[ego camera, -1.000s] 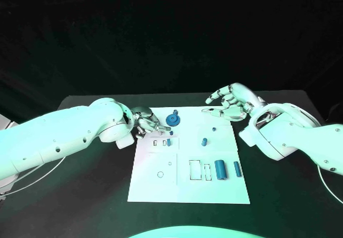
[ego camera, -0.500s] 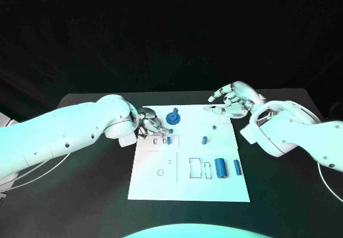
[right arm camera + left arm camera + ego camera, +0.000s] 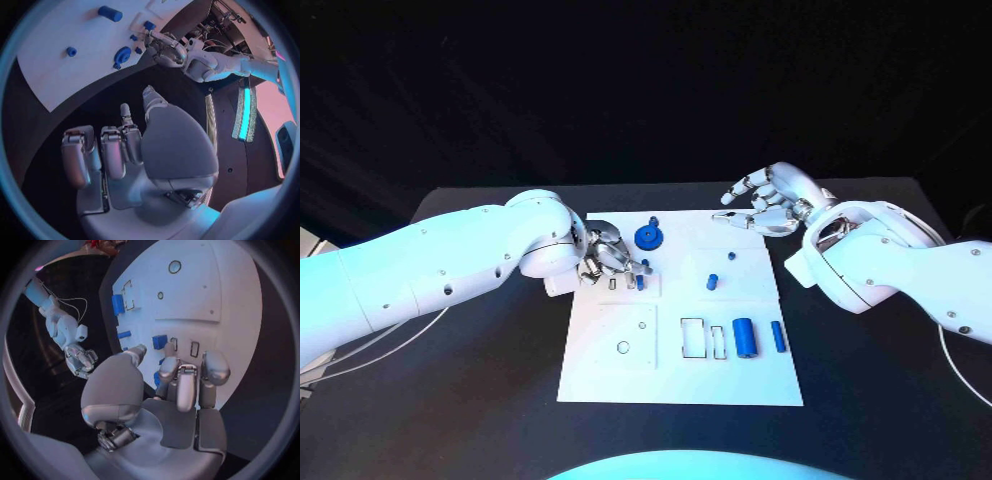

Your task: Assemble the parts on the task board

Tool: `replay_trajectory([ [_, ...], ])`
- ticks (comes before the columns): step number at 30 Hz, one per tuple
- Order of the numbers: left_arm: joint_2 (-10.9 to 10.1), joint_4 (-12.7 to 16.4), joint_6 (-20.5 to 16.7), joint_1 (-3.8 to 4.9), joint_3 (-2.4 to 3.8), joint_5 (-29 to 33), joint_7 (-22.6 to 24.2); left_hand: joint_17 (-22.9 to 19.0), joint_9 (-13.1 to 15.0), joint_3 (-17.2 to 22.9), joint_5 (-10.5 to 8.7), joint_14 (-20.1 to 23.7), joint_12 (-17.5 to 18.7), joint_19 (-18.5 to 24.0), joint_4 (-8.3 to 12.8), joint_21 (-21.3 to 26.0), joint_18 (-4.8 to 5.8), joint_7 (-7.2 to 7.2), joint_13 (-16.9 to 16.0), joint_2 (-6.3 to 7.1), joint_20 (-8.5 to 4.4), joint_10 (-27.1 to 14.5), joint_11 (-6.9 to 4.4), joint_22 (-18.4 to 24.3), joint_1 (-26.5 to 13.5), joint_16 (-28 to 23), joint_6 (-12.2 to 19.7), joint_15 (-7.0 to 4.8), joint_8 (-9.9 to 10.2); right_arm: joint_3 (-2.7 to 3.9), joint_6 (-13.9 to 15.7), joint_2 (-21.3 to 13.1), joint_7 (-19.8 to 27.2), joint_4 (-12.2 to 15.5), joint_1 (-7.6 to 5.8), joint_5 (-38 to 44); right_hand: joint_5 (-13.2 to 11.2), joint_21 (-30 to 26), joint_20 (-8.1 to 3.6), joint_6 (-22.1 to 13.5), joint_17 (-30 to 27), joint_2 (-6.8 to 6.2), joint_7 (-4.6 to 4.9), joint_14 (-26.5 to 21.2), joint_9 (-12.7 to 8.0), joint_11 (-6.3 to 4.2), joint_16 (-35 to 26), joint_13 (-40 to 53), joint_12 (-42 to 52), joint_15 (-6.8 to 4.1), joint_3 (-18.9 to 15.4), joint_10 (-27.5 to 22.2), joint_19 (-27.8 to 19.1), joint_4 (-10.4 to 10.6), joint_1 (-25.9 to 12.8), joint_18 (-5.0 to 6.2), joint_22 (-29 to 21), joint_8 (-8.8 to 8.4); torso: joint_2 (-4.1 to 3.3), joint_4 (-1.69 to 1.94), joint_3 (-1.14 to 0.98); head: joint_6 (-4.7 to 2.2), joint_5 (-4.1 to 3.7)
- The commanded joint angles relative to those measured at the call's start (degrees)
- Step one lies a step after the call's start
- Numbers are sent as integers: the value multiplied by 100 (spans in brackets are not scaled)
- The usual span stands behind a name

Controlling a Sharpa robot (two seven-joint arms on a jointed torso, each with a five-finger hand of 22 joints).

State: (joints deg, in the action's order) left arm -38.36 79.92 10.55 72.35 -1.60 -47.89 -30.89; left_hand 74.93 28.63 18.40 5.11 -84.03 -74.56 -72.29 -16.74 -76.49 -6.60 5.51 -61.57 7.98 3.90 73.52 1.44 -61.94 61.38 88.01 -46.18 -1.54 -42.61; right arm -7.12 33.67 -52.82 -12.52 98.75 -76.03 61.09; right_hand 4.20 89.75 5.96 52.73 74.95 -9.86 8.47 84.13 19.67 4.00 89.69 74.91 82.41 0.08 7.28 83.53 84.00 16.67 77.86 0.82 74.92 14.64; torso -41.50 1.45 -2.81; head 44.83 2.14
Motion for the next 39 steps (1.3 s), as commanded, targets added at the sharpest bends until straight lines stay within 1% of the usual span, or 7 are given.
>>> replay_trajectory([
  [1, 27, -16, 219, 25, -4, -48, -58, 933, 30, -34, 10, -417, 37, -27, 20, -19, 64, -3, 6, -49, 6, -26, -12, -4, 49, 6, 43, -55, -36, 3, -76, 23, -7, -13, -1, 34, 12, 25, -26, -44, 1483, 23, 0, 582, 9, -15, 22, 892, -24, -35, -35, -8, 600, 3, -61, -82, 1508, 51, -2, -1, -1, 0, -8],
  [5, 50, -36, 247, 25, -9, -58, -54, 935, 69, -15, 15, -417, 42, -24, 25, -22, 64, -4, 10, -92, 5, -34, -14, -8, 153, 6, 63, -57, -60, 3, -82, 37, -16, -25, -1, 35, 28, 25, -27, -45, 1482, 28, -2, 581, 12, -17, 21, 891, -25, -36, -31, -9, 600, -3, -47, -82, 1508, 60, 3, 8, 1, 20, -7],
  [11, 81, -61, 267, 25, -12, -63, -33, 929, 83, -2, 16, -414, 48, -20, 26, -22, 64, -4, 19, -109, 6, -41, -15, -6, 191, 3, 70, -57, -67, 3, -88, 48, -24, -34, 0, 36, 39, 25, -27, -45, 1480, 33, -3, 581, 14, -18, 21, 882, -36, -36, -27, -18, 600, -5, -38, -82, 1508, 66, 1, 3, 6, 22, -5],
  [29, 110, -95, 314, 25, -19, -57, 19, 954, 254, 196, 8, -421, 48, -19, 62, -41, 67, -53, 0, -254, -3, -31, -55, -34, 582, 9, 56, -87, -194, 2, -103, 85, -36, -61, 2, 36, 72, 25, -29, -47, 1473, 50, -6, 579, 19, -21, 18, 875, -43, -39, -17, -23, 600, -6, -19, -82, 1508, 81, 5, 7, -1, 52, -19],
  [35, 120, -112, 348, 25, -21, -45, 48, 993, 367, 589, -11, -433, 73, -15, 155, -51, 69, -100, 10, -312, -30, -26, -101, -48, 942, 19, 70, -129, -201, 2, -114, 99, -35, -75, 5, 36, 95, 25, -30, -50, 1472, 56, -7, 579, 21, -23, 18, 883, -33, -40, -12, -14, 600, -7, -9, -82, 1508, 90, 6, 3, 0, 58, -18],
  [38, 123, -121, 357, 26, -21, -41, 60, 999, 389, 731, -10, -436, 85, -18, 193, -56, 70, -108, 17, -307, -37, -26, -109, -57, 1014, 20, 66, -137, -183, 2, -117, 100, -36, -77, 6, 36, 104, 25, -31, -51, 1481, 58, -7, 581, 22, -23, 21, 883, -32, -41, -10, -13, 600, -7, -4, -82, 1508, 93, 6, 2, 0, 58, -17],
  [39, 123, -123, 358, 26, -22, -41, 63, 999, 410, 918, -12, -435, 100, -17, 254, -58, 71, -113, 26, -293, -44, -26, -117, -59, 1086, 19, 60, -144, -152, 2, -117, 99, -36, -77, 7, 36, 104, 25, -31, -51, 1481, 58, -7, 581, 22, -23, 21, 883, -32, -41, -10, -13, 600, -7, -4, -82, 1508, 93, 7, 4, 1, 63, -13],
])
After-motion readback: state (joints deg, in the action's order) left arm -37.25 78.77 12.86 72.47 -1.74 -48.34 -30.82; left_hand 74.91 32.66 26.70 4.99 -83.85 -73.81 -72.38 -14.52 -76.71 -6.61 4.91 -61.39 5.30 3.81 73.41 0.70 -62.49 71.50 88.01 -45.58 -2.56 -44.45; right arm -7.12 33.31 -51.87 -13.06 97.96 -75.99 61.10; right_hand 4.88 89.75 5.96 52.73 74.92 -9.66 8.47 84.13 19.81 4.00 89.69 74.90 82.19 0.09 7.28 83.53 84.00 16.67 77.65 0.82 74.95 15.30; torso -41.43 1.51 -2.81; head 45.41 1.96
